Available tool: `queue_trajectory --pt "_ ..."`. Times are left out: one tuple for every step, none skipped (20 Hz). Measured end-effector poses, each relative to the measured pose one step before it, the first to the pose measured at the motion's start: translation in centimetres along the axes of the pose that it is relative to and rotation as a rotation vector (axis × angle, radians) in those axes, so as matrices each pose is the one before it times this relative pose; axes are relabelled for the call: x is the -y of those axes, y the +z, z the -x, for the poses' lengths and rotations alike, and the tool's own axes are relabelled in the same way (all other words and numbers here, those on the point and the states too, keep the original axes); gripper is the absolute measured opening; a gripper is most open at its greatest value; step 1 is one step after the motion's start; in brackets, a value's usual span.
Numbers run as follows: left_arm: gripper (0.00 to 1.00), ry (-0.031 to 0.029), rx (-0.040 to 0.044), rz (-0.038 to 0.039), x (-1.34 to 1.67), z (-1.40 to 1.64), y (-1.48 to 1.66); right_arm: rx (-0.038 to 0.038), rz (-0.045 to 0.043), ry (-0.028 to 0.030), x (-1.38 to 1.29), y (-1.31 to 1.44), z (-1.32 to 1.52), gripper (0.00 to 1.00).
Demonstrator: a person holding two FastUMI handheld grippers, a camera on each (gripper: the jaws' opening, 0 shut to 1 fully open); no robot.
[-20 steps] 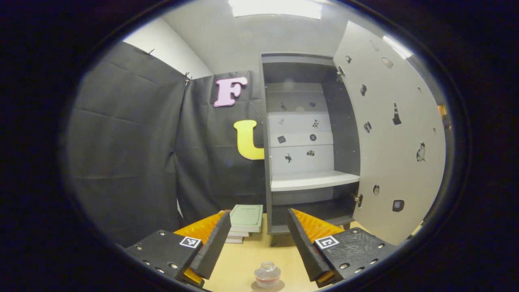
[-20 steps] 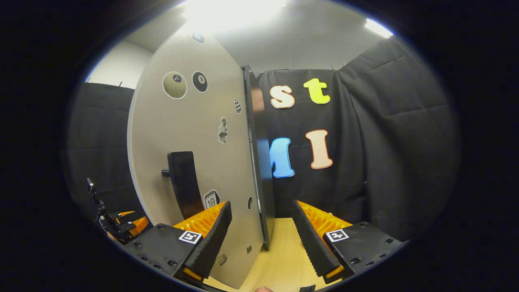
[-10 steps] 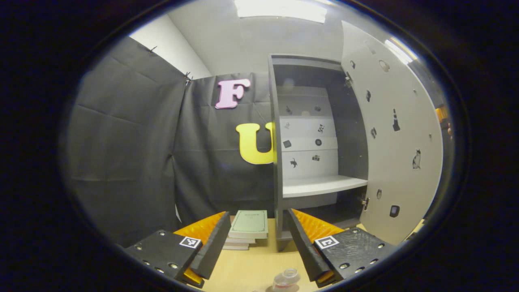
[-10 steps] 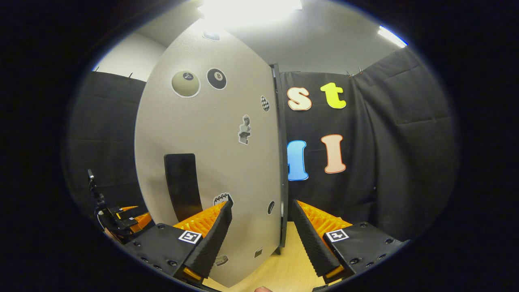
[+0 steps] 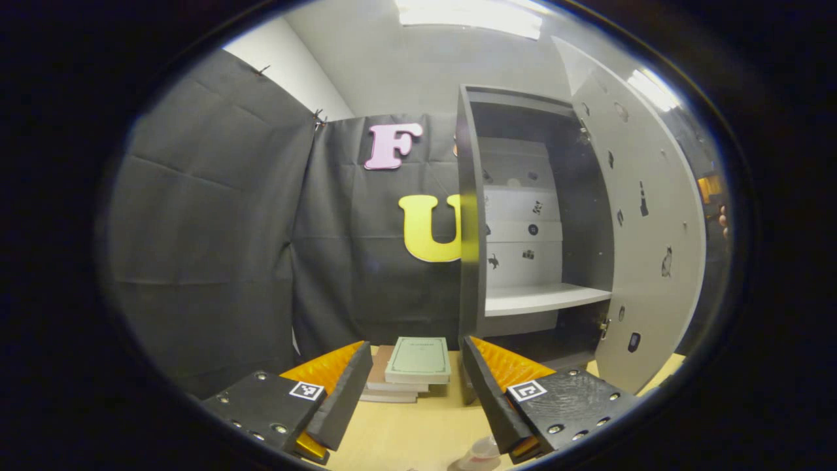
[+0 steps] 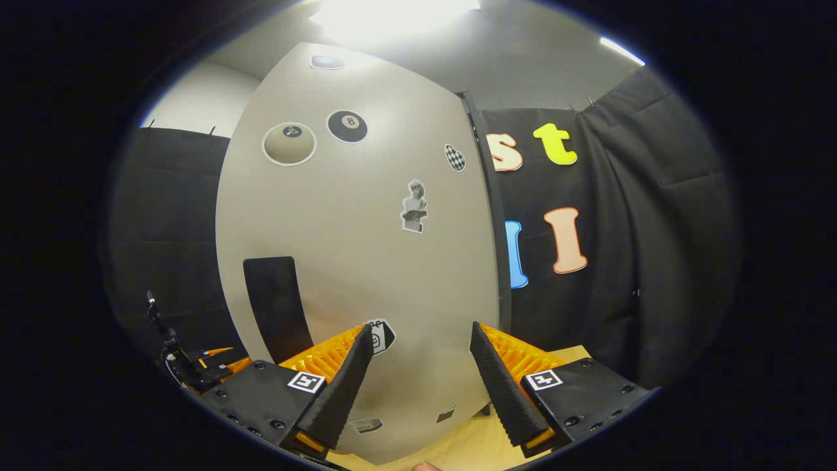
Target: Open the cabinet door with the right hand, grasp the bottle in the cabinet with the left hand and place it on the coaster, then close the cabinet door with the right hand.
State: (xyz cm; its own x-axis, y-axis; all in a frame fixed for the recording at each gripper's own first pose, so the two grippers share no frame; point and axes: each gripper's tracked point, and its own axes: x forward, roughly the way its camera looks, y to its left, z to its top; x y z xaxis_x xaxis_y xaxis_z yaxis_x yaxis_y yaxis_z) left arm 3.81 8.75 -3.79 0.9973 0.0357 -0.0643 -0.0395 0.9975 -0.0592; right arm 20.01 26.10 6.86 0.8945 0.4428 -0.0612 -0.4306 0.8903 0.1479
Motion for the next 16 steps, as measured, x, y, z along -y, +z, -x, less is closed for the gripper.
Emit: queue_trajectory --pt "0.86 0.00324 -0.00138 -0.00196 -0.491 0.163 -0.064 0.00321 -0.00202 0.00851 -0.520 -0.094 -0.662 0.95" --pt "0.84 0.00534 -0.00093 -0.00166 -0.564 0.062 -0.016 0.00244 -0.00264 0.00947 -0.542 -0.074 -0.597 0.95" --pt "0.84 0.00343 -0.00058 -0.00123 -0.619 0.098 -0.024 0.00008 -0.00446 0.00980 -0.646 -0.137 -0.474 0.95" --pt "0.84 0.00569 -0.00033 -0.00071 -0.649 -0.017 0.009 -0.00042 -0.00538 0.00847 -0.533 -0.088 -0.570 0.95" --pt "0.84 0.00734 -0.00041 -0.00074 -0.780 0.142 -0.088 0.00202 -0.00366 0.00737 -0.662 -0.096 -0.552 0.95" --pt "0.84 0.00587 -0.00101 -0.00011 -0.605 0.070 0.050 0.00344 -0.00013 0.00124 -0.502 0.025 -0.678 0.96" --pt "0.84 0.00605 -0.00129 0.00004 -0.422 0.082 -0.165 0.00391 0.00283 0.00283 -0.470 0.007 -0.736 0.96" --pt "0.84 0.00450 -0.00076 -0.00061 -0.517 0.142 -0.032 0.00230 0.00448 0.00194 -0.414 -0.004 -0.839 0.96" --pt "0.84 0.00660 -0.00156 -0.00343 -0.584 -0.052 -0.160 0.00233 0.00343 -0.00186 -0.204 -0.035 -0.312 0.96" --pt "0.84 0.00885 -0.00115 -0.00464 -0.650 0.244 -0.150 -0.00191 0.00260 0.00024 -0.190 -0.016 -0.428 0.96" --pt "0.84 0.00879 -0.00052 -0.00376 -0.631 0.024 0.009 0.00911 0.00035 -0.00693 0.024 0.139 -0.354 0.96" --pt "0.84 0.00911 -0.00342 -0.00068 -0.764 0.108 -0.141 0.00397 -0.00282 -0.01088 0.077 0.043 -0.515 0.96" --pt "0.84 0.00672 -0.00274 0.00299 -0.710 0.002 -0.122 -0.00105 -0.00645 -0.00573 -0.043 -0.108 -0.277 0.96" --pt "0.84 0.00616 -0.00414 0.00420 -0.553 -0.067 -0.259 0.00105 -0.00949 -0.00476 -0.067 0.020 -0.600 0.96" --pt "0.86 0.00827 -0.00494 0.00345 -0.639 0.008 -0.216 0.00256 -0.00844 -0.00348 -0.034 -0.106 -0.763 0.96" --pt "0.86 0.00839 -0.00454 0.00319 -0.456 -0.218 -0.395 0.00304 -0.00295 -0.00109 0.019 -0.063 -0.940 0.96"
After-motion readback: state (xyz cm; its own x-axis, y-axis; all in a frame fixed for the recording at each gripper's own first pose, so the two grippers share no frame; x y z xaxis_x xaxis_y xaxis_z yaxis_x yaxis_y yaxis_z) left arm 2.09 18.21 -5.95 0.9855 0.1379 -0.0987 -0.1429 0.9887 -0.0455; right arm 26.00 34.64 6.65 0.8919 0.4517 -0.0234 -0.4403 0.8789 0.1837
